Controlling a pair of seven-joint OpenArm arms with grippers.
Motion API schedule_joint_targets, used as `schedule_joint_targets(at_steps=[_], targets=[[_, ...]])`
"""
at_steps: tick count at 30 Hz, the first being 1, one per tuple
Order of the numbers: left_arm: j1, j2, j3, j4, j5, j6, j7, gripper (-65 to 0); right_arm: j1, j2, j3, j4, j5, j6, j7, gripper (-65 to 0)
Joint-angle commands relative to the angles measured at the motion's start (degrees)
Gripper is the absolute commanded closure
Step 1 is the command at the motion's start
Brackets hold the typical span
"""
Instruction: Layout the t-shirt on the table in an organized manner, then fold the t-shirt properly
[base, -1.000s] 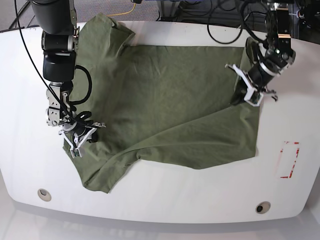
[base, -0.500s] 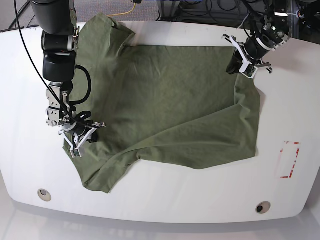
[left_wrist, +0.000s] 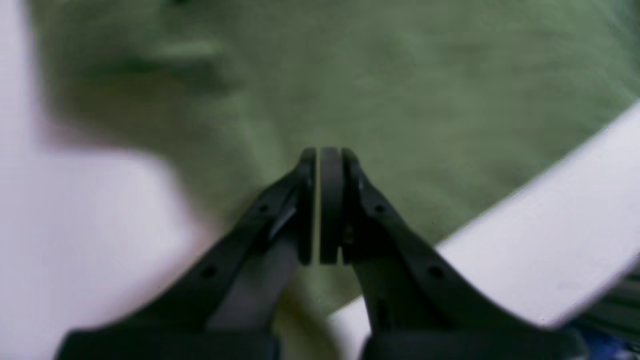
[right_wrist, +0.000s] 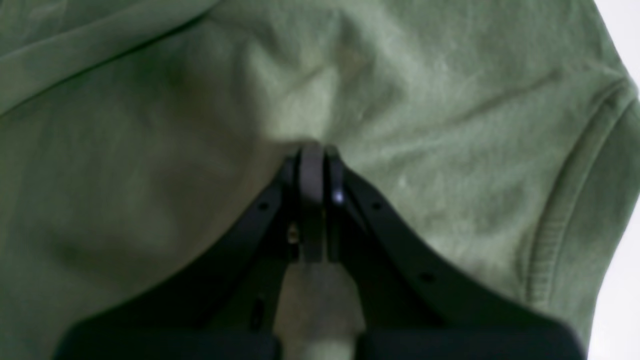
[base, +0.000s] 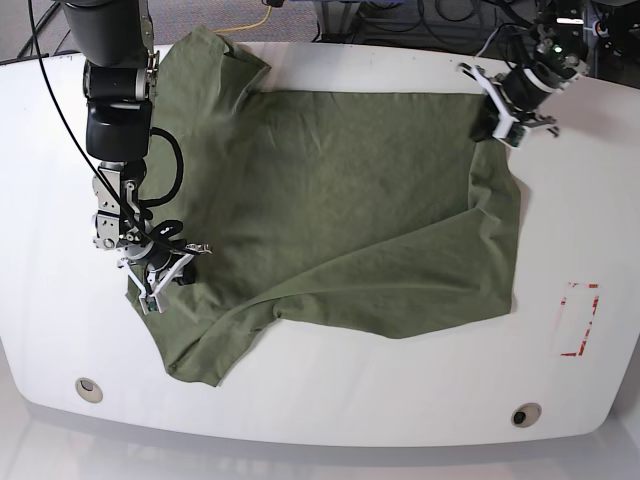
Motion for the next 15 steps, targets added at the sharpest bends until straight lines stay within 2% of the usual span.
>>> schedule_joint_targets(at_steps=[1,15], targets=[[0.05,-0.71,-1.26,-0.04,-0.57,-0.26,-1.18,0.0,1.1,0.57,0.14,0.71,-0.27,0.08,-0.48,-0.6],[1.81,-2.73,-3.63,-1.19,-0.84,-0.26,-1.18,0.0,1.1,0.57,0.23,0.71,-0.27,0.17,-0.39,-0.6]])
